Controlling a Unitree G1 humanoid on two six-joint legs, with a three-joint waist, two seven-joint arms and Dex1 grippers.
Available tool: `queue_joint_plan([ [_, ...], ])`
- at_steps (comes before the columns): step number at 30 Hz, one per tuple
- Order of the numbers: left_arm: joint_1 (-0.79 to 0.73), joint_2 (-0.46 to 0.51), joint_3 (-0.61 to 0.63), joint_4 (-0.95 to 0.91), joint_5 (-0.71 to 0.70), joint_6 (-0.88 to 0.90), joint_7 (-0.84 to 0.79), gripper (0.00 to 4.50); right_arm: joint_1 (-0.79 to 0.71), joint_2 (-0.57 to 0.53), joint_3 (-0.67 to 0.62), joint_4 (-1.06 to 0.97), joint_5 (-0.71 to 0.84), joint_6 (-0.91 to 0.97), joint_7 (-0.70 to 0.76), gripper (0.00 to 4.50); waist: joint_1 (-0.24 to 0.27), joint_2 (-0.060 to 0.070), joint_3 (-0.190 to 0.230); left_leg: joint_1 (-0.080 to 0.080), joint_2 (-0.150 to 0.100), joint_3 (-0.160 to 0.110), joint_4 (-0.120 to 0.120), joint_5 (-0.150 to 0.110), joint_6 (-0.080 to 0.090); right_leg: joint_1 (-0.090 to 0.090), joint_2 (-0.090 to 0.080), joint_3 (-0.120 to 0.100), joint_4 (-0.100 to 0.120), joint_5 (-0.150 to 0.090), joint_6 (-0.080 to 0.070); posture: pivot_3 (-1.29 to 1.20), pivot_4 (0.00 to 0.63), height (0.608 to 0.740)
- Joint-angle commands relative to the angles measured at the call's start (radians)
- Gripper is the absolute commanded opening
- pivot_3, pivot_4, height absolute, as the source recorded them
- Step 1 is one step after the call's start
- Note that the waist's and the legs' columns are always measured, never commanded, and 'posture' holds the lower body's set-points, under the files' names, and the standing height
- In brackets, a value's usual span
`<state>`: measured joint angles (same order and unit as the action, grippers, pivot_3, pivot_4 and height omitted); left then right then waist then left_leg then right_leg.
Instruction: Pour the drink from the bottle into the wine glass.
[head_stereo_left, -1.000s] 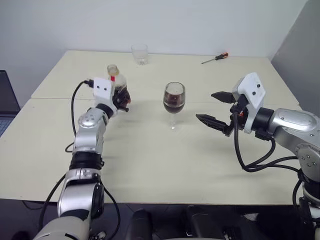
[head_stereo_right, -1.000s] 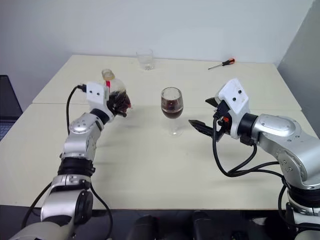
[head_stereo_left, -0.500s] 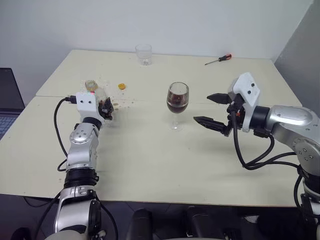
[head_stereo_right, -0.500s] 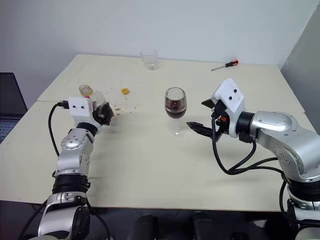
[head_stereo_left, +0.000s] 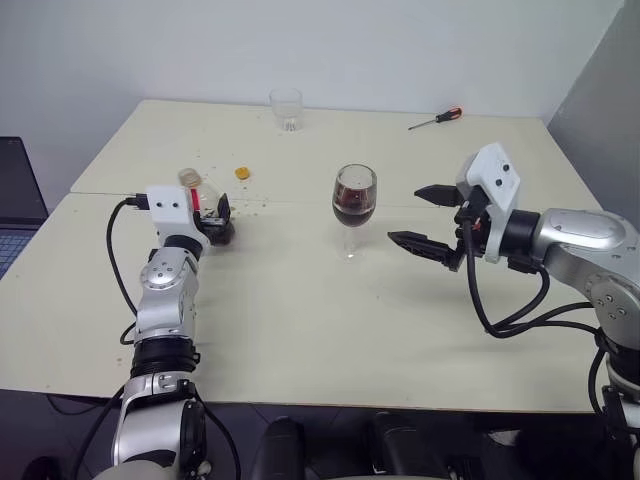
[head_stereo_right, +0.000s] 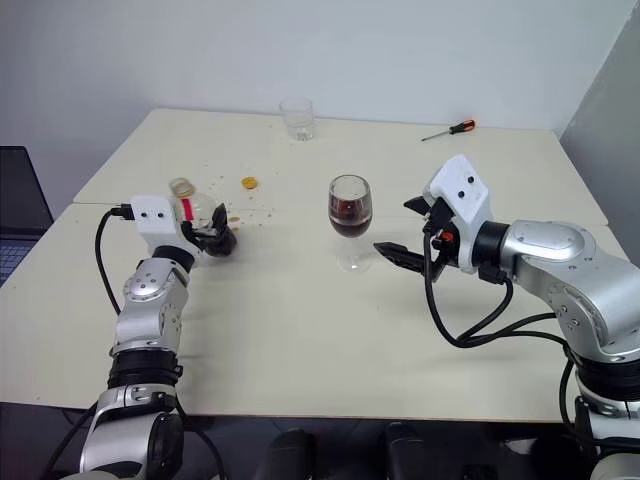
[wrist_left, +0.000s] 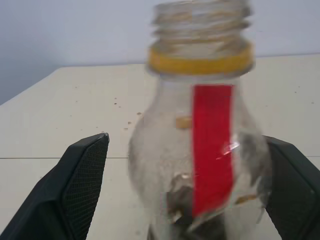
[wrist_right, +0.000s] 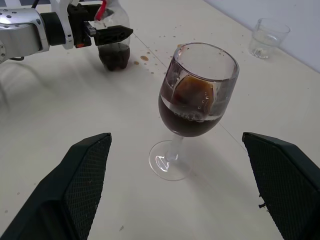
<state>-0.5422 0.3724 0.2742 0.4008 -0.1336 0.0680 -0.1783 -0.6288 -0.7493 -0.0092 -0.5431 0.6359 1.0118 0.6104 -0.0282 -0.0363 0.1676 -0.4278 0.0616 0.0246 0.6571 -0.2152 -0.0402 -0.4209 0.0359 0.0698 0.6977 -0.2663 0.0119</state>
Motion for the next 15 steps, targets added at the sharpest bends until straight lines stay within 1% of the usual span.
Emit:
queue_joint_plan([
  [1,0.0,0.025,0.018,-0.09,-0.028,0.033,-0.008,4.47,-0.024,-0.014,-0.009,0.0,-0.015,-0.029,0.012,4.5,0.0,0.0,0.0,0.0,0.0,0.0,0.0,0.0,0.0,0.0,0.0,0.0,0.0,0.0,0.0,0.0,0.15,0.74],
  [4,-0.004,0.028,0.037,-0.17,-0.072,0.095,-0.016,4.47,-0.023,-0.018,-0.011,0.013,-0.021,-0.035,0.022,4.5,0.0,0.0,0.0,0.0,0.0,0.0,0.0,0.0,0.0,0.0,0.0,0.0,0.0,0.0,0.0,0.0,0.15,0.74],
  [8,0.045,0.068,0.051,-0.396,-0.15,0.261,-0.046,4.47,-0.026,-0.024,-0.013,0.037,-0.033,-0.044,0.042,4.5,-0.001,0.0,0.0,0.0,0.0,0.0,0.0,0.0,0.0,0.0,0.0,0.0,0.0,0.0,0.0,0.0,0.15,0.74],
  [11,0.08,0.09,0.075,-0.521,-0.197,0.368,-0.036,4.47,-0.031,-0.031,-0.011,0.059,-0.041,-0.057,0.058,4.5,-0.003,0.0,0.0,0.0,0.0,0.0,0.0,0.0,0.0,0.0,0.0,0.0,-0.001,0.0,0.001,0.0,0.15,0.74],
  [13,0.066,0.132,0.092,-0.585,-0.222,0.425,-0.048,4.47,-0.039,-0.035,-0.01,0.082,-0.046,-0.067,0.072,4.5,-0.003,0.0,0.0,0.0,0.0,0.0,0.0,0.0,0.0,0.0,0.0,0.0,0.0,-0.001,0.002,0.0,0.15,0.74],
  [15,0.038,0.18,0.085,-0.612,-0.236,0.456,-0.087,4.47,-0.043,-0.04,-0.008,0.105,-0.051,-0.08,0.088,4.5,-0.003,-0.001,0.001,0.0,0.001,0.0,0.0,0.0,0.0,0.0,0.001,0.0,-0.001,-0.003,0.004,0.0,0.15,0.74],
])
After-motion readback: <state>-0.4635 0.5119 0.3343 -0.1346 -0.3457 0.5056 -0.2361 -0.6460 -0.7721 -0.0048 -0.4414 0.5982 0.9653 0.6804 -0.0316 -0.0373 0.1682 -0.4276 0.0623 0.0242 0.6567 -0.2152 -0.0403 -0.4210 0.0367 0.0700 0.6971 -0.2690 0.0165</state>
